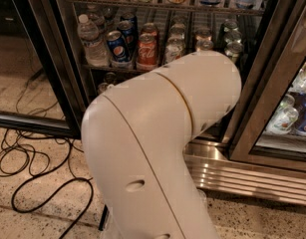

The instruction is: Pick blue plastic bottle from bottom shelf of fridge

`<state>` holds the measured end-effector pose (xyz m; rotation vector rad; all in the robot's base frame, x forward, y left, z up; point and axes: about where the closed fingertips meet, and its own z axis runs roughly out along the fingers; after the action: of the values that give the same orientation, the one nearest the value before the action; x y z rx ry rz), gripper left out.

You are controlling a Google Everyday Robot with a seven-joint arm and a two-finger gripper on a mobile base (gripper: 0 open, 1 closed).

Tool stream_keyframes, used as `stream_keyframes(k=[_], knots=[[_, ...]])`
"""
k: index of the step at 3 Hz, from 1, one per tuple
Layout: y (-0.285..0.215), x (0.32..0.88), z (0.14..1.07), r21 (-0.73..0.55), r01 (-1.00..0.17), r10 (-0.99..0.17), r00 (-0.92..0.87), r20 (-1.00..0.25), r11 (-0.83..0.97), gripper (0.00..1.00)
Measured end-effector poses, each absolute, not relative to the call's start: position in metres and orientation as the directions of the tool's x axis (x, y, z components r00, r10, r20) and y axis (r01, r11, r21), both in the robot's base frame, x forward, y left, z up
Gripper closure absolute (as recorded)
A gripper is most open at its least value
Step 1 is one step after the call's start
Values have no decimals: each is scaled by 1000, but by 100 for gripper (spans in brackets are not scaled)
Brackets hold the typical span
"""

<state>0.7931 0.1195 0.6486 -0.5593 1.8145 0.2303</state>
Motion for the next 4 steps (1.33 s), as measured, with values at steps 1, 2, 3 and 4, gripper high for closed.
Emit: stream_keyframes(k=[1,2,3,4], knots=[[120,793,649,-123,-484,-257,-219,-941,866,0],[117,795,645,-172,-452,-279,-181,-943,875,0],[117,803,644,-210,-426,-293,-138,-946,880,0],[120,810,642,-217,-416,-289,-119,-950,883,0]])
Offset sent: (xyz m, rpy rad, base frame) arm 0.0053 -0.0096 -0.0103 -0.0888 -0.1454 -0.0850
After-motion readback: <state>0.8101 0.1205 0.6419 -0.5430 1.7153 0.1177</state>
